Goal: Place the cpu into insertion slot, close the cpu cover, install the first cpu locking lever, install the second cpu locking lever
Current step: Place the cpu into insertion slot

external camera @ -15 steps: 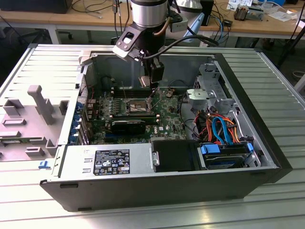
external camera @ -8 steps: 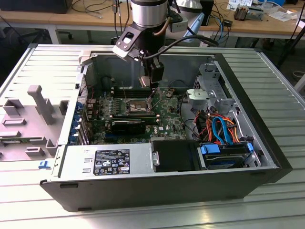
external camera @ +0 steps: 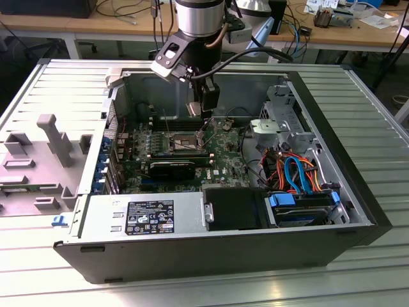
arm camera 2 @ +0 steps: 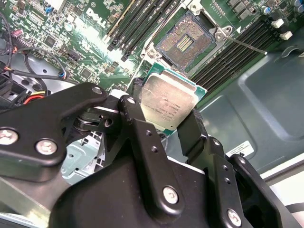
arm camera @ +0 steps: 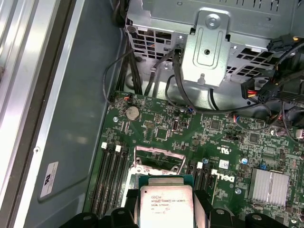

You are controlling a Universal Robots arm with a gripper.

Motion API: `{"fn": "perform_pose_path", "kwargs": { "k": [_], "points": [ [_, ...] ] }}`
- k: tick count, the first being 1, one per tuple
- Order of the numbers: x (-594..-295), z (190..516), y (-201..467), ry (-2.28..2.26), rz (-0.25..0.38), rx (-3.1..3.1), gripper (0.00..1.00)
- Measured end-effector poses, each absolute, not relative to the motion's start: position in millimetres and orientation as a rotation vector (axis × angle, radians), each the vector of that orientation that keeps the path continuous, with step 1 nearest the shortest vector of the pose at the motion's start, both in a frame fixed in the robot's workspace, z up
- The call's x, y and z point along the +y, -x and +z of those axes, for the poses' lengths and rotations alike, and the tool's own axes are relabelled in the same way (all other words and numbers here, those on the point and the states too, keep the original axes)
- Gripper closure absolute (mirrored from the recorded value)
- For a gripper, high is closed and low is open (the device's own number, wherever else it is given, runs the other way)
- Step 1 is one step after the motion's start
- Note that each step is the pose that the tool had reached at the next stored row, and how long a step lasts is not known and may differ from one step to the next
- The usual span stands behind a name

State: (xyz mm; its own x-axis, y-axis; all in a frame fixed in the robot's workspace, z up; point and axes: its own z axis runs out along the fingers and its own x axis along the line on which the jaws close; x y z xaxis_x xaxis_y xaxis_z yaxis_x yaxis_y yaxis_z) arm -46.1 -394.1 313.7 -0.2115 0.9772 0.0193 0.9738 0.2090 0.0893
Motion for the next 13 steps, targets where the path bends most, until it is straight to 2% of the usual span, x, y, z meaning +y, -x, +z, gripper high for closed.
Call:
{"fn": "perform_pose_path", "kwargs": {
  "k": [13],
  "points": [
    [-394.1,313.6,46.1,-1.958,0.126,2.4,0.46]
  ]
}}
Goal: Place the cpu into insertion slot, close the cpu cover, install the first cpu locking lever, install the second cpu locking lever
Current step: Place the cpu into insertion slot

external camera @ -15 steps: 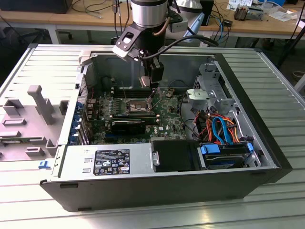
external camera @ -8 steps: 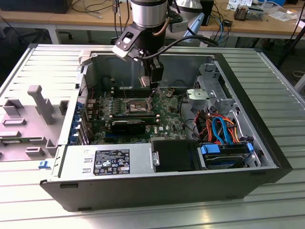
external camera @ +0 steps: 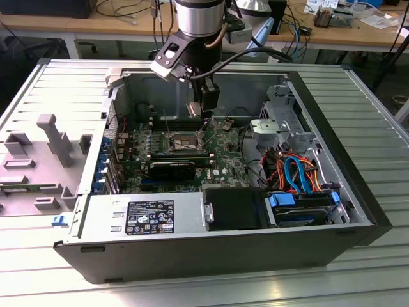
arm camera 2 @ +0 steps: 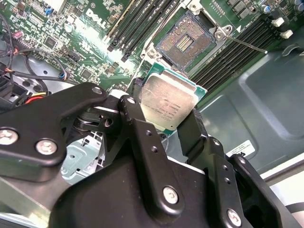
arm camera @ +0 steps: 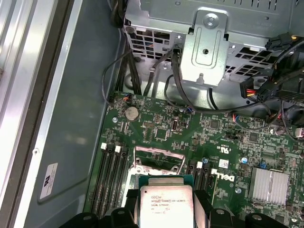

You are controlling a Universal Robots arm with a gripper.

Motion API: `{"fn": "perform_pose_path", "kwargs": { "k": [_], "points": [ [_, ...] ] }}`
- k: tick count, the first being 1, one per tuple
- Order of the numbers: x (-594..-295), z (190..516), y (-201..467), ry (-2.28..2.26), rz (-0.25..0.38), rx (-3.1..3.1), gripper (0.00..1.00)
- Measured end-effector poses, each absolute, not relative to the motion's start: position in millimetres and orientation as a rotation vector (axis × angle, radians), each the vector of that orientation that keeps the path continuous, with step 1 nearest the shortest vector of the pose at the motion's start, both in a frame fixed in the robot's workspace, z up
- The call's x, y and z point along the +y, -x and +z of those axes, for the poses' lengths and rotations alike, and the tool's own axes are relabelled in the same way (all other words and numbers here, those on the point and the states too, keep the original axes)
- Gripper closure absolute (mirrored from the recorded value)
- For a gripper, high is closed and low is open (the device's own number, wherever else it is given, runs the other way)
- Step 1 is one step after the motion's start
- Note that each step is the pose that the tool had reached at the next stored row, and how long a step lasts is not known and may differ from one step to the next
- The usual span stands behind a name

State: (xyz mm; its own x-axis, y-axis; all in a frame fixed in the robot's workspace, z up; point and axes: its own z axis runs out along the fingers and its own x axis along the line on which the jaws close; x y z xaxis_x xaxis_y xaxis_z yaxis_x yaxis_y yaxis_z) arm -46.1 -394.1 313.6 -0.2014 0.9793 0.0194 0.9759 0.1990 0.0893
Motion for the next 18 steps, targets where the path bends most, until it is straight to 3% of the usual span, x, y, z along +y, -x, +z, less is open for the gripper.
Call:
{"fn": "perform_pose_path", "kwargs": {
  "k": [18],
  "points": [
    [-394.1,313.4,46.1,-1.974,0.126,2.387,0.46]
  ]
}}
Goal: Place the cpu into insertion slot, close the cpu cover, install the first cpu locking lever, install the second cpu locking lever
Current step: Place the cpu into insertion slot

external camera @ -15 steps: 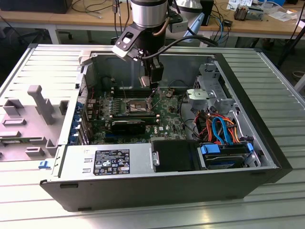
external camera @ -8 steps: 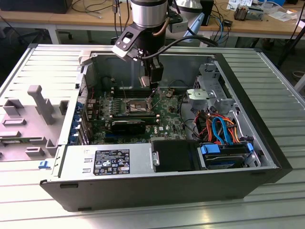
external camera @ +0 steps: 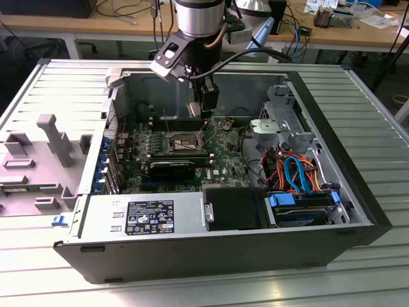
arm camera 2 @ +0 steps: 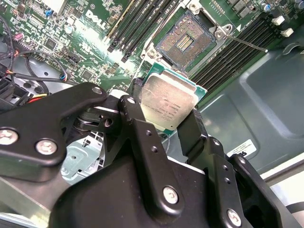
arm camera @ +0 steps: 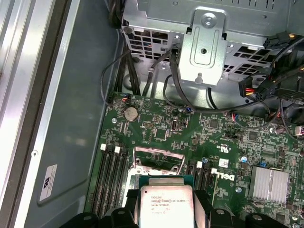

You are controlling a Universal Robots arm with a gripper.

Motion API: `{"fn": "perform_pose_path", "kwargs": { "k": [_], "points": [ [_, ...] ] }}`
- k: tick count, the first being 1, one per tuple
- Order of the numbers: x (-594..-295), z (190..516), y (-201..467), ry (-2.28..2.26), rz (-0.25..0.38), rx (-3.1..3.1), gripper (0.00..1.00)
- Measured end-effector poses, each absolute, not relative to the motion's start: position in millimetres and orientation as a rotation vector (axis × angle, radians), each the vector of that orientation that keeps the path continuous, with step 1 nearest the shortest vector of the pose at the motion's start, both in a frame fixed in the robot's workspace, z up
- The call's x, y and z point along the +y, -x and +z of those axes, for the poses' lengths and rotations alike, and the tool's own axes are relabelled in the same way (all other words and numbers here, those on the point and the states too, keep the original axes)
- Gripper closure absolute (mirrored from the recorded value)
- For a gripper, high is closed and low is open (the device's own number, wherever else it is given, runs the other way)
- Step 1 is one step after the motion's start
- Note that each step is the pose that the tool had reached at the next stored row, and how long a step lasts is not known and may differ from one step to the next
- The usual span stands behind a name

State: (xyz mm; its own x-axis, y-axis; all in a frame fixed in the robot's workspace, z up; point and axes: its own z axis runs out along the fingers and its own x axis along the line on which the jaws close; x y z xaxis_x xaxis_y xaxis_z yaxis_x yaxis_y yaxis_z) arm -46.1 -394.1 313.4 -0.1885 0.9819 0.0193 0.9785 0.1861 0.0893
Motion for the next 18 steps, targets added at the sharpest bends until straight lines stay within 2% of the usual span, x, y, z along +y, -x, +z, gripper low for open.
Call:
{"fn": "perform_pose_path", "kwargs": {
  "k": [18],
  "points": [
    [-394.1,312.5,46.1,-2.032,0.124,2.335,0.46]
  ]
}}
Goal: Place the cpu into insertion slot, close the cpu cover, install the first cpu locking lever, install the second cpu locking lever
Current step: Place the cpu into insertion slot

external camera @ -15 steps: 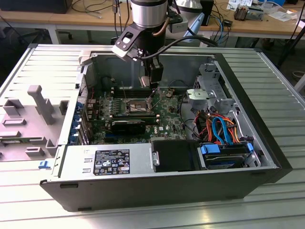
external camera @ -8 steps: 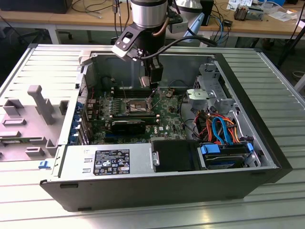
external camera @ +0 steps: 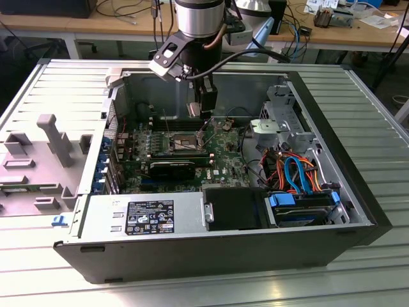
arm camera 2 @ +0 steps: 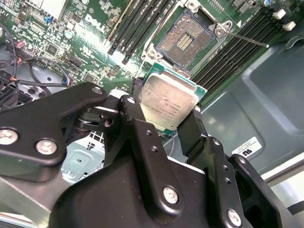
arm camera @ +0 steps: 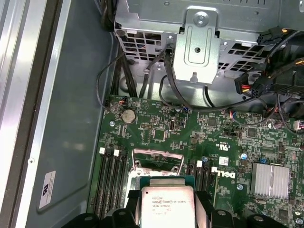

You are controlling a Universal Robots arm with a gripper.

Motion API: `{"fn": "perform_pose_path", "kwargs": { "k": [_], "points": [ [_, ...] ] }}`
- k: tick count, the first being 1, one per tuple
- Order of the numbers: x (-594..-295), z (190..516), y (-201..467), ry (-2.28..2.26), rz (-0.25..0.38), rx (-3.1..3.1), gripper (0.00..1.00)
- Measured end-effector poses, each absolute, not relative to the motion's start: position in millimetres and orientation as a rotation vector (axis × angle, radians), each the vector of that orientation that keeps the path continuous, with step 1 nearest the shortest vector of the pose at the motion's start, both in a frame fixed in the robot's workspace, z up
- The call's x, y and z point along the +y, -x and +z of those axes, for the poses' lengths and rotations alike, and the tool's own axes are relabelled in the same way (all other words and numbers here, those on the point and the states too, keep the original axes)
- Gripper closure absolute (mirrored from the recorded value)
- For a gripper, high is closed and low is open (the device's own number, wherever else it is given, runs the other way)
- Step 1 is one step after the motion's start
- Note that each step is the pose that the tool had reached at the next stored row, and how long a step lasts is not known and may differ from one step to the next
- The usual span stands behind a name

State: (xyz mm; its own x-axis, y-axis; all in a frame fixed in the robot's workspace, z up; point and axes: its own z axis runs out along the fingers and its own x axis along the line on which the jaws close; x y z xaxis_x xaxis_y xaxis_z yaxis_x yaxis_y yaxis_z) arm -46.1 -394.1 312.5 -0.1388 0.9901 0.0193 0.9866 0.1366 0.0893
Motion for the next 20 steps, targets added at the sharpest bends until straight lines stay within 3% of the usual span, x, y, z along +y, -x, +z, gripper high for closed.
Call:
{"fn": "perform_pose_path", "kwargs": {
  "k": [20],
  "points": [
    [-394.1,312.0,46.1,-2.084,0.122,2.285,0.46]
  ]
}}
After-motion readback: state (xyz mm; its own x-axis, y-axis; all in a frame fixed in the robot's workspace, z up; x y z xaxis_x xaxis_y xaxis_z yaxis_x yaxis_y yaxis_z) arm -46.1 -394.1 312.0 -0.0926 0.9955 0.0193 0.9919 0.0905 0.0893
